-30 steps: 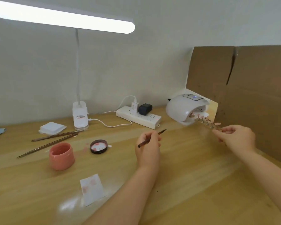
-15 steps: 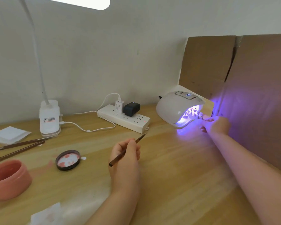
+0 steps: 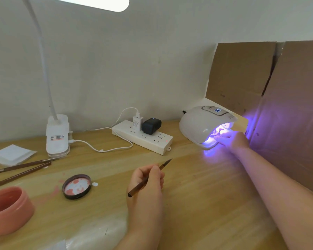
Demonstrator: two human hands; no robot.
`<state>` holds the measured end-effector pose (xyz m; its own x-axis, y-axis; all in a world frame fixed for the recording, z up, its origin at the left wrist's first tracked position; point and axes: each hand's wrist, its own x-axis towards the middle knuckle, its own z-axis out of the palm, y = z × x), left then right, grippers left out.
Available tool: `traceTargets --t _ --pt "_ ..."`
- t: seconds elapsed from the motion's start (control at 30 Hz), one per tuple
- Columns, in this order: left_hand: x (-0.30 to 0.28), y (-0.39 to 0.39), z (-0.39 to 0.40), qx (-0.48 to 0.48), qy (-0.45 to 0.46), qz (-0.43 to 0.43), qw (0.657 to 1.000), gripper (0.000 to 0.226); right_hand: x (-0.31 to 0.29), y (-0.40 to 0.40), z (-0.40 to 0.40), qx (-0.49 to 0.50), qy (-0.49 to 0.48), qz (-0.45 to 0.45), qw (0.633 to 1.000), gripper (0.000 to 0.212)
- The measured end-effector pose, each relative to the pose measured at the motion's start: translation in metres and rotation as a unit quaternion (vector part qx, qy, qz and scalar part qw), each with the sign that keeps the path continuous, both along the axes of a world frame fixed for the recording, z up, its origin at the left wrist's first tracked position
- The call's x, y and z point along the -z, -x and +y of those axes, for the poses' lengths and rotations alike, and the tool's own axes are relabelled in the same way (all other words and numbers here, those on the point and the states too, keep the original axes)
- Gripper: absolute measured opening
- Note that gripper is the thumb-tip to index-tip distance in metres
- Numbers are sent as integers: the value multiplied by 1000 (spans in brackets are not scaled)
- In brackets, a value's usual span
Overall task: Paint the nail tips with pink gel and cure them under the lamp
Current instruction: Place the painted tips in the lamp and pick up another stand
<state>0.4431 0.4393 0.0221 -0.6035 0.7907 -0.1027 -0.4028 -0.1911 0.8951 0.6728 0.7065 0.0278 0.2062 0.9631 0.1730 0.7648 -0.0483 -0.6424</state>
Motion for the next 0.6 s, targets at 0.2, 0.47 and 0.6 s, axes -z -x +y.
traceTargets --t 0.2,0.47,0.6 --pt "0 0 2 1 3 -1 1000 11 -1 -3 -7 4 -27 105 994 38" --pt "-1 1 0 -7 -2 -10 1000 12 -63 27 -10 -88 -220 27 971 23" --pt "-3 4 1 -19 -15 -50 998 12 -83 37 15 -79 -87 -144 983 45"
